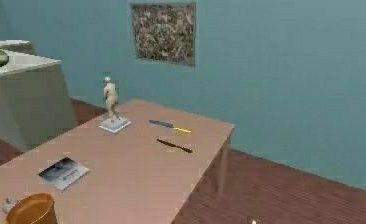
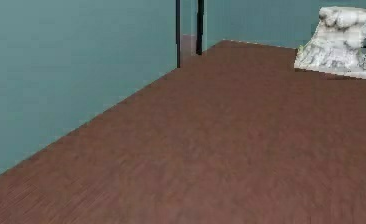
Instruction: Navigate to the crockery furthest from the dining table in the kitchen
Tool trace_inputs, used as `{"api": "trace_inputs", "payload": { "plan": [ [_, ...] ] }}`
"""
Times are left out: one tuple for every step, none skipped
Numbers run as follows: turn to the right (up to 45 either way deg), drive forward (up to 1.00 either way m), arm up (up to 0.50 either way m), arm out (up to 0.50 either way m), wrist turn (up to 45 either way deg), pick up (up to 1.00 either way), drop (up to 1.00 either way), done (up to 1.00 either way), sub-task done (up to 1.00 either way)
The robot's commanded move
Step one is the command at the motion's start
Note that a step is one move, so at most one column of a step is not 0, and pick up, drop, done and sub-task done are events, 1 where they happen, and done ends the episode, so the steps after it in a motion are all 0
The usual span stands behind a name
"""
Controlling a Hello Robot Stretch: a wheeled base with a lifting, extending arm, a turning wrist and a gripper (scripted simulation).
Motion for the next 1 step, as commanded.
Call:
{"api": "trace_inputs", "payload": {
  "plan": [
    [45.0, 0.0, 0.0, 0.0, 0.0, 0.0, 0.0, 0.0, 0.0]
  ]
}}
